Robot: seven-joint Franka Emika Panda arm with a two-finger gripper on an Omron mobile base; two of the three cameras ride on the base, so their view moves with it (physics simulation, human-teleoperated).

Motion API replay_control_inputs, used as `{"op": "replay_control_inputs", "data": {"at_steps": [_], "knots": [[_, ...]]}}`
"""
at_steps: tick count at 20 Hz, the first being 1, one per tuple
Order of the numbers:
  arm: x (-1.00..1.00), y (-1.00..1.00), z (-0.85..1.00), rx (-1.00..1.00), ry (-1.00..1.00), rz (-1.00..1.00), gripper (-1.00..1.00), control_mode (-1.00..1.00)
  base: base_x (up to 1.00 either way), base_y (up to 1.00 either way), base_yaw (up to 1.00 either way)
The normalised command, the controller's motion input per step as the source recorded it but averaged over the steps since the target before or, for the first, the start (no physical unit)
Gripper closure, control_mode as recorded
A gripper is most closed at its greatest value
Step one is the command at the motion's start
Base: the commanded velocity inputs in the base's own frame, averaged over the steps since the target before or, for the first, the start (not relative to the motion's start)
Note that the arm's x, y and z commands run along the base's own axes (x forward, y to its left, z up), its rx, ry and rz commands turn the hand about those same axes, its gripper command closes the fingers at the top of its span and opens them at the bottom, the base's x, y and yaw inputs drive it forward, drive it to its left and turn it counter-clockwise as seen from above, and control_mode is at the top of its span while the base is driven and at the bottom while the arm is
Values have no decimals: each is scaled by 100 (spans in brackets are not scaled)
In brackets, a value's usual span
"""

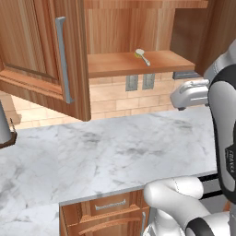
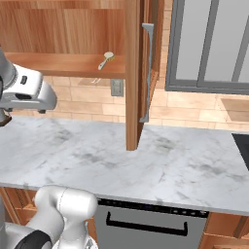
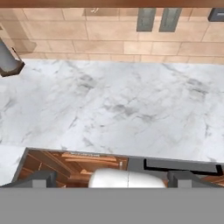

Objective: Pick up the dish brush and dish brush from the sink, and place them back in the cabinet, and close the cabinet doors.

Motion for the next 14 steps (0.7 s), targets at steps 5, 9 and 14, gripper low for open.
{"op": "replay_control_inputs", "data": {"at_steps": [5,9,14], "knots": [[0,0,0,0,0,0,-100,100,-11,0,0],[0,0,0,0,0,0,-100,100,-41,-3,0],[0,0,0,0,0,0,-100,100,-54,-21,0]]}}
